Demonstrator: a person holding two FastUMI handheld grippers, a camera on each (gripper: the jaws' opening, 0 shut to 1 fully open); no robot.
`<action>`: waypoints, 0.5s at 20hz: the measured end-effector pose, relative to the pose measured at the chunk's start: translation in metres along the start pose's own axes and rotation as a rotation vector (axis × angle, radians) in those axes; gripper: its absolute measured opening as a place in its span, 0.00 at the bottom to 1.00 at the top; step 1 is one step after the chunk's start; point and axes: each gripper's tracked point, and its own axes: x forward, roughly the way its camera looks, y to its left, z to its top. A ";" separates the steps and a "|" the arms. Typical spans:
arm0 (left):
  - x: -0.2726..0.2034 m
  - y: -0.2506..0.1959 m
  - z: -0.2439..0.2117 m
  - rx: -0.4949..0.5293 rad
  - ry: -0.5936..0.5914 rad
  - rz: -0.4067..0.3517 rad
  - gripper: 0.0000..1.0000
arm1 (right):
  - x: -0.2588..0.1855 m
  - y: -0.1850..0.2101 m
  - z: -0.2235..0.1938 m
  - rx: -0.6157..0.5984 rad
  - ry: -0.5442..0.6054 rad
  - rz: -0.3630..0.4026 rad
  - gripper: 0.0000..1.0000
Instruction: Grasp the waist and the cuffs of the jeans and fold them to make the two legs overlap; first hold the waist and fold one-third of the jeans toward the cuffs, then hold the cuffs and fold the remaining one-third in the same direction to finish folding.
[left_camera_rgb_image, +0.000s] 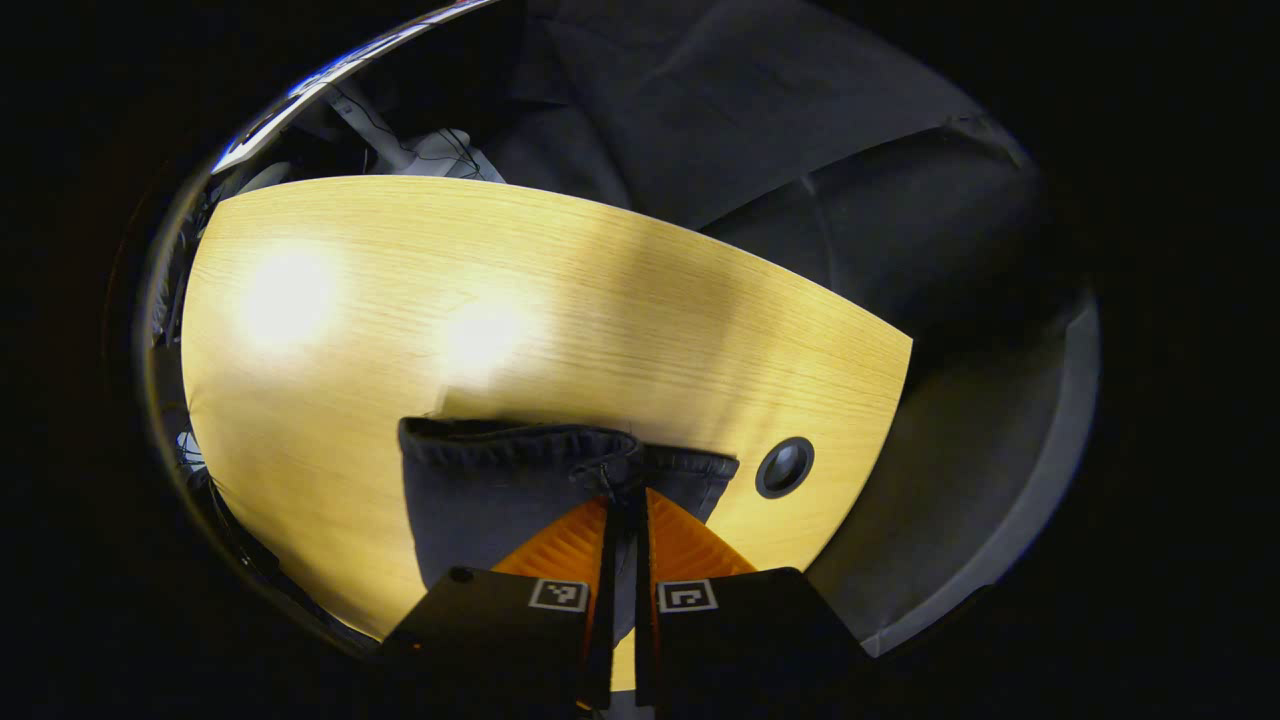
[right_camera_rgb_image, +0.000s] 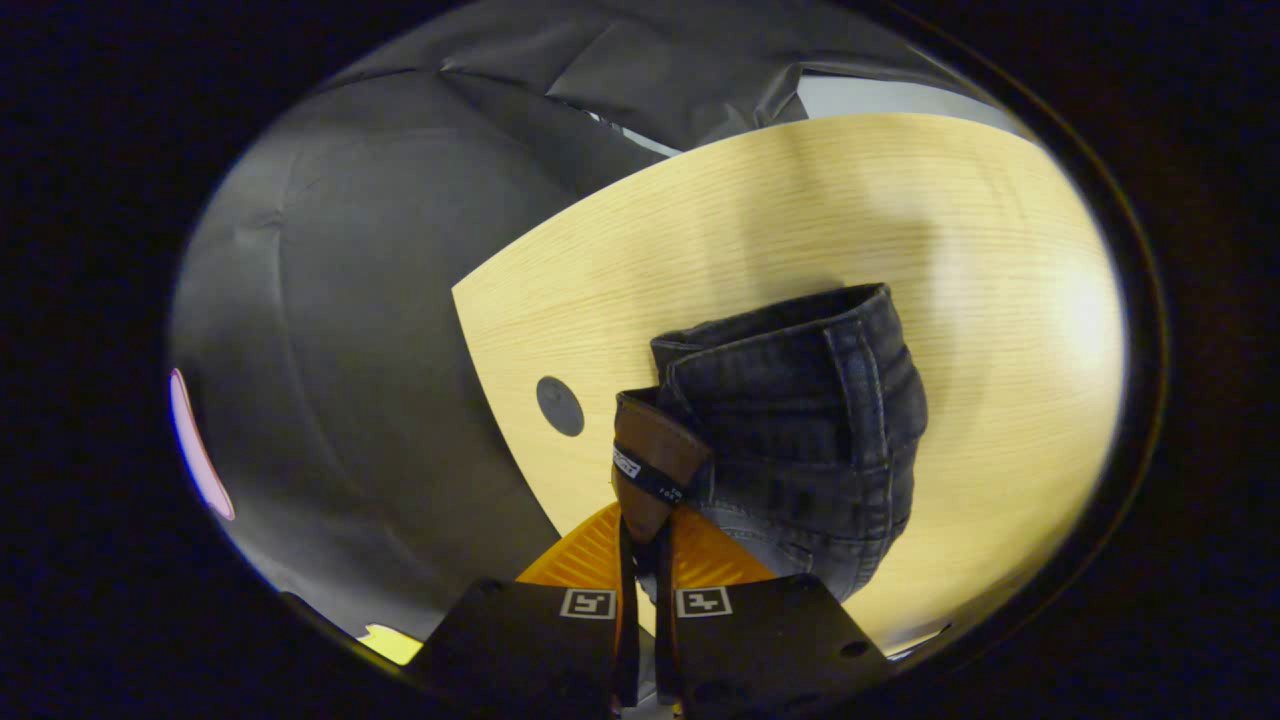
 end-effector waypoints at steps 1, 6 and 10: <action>0.005 -0.003 -0.003 0.020 0.019 0.007 0.18 | 0.004 0.001 0.001 0.003 0.000 0.007 0.07; 0.000 -0.003 -0.021 0.134 0.114 0.022 0.68 | 0.004 0.011 0.005 -0.057 -0.042 0.047 0.27; -0.034 -0.023 -0.039 0.207 0.129 -0.075 1.00 | -0.024 0.014 0.005 -0.225 -0.116 0.030 0.84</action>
